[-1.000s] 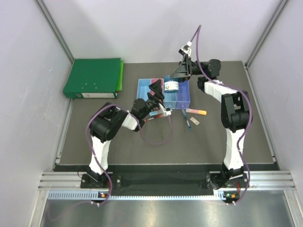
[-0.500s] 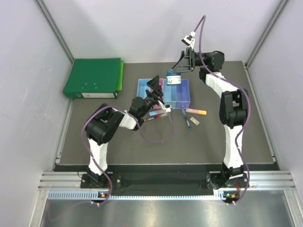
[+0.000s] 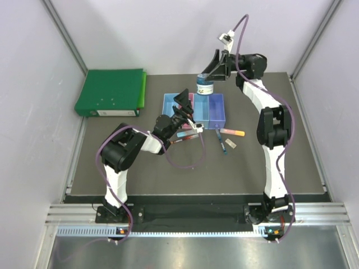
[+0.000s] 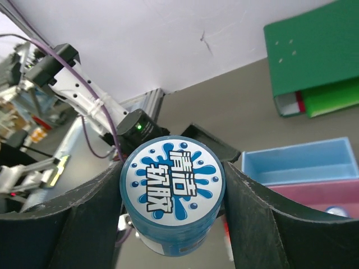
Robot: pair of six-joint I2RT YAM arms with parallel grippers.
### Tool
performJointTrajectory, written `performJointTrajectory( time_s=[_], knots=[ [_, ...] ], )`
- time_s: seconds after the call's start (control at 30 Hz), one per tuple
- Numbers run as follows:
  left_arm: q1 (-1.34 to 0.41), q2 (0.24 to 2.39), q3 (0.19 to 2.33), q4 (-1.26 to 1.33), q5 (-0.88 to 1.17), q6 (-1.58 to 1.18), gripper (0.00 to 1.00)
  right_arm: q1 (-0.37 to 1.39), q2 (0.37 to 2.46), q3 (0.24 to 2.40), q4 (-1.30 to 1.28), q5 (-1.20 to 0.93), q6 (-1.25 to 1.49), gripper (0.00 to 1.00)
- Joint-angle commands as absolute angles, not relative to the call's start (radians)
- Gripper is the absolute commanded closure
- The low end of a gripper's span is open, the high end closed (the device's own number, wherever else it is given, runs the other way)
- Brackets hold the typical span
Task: Sort the stationery into containers
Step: Place the stationery in the storage box.
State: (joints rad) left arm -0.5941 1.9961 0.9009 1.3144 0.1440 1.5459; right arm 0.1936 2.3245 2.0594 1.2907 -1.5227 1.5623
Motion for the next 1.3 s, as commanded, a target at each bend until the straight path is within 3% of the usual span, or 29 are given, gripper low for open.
performJointTrajectory(
  time_s=[0.0,0.37,0.5,0.57,0.73,0.9,1.27],
  knots=[
    [-0.603,1.939,0.899,1.661,0.135,1.545,0.08,0.189,2.327,2.177,1.254,-1.485,1.392,1.00],
    [-0.612,1.927,0.897,1.652,0.129,1.552,0.08,0.189,2.352,2.286,0.881,-1.405,1.086,1.00],
    [-0.615,1.924,0.900,1.651,0.126,1.554,0.08,0.187,2.333,2.327,0.584,-1.327,0.768,1.00],
    [-0.615,1.924,0.903,1.652,0.124,1.557,0.08,0.187,2.307,2.348,0.292,-1.217,0.519,1.00],
    [-0.617,1.921,0.904,1.654,0.117,1.562,0.08,0.176,2.267,2.301,0.146,-1.077,0.401,1.00],
    [-0.617,1.904,0.894,1.646,0.112,1.559,0.09,0.150,2.201,2.231,-0.141,-0.905,0.040,1.00],
    [-0.615,1.904,0.899,1.646,0.083,1.555,0.09,0.147,2.065,1.984,-0.270,-0.649,-0.339,1.00]
  ],
)
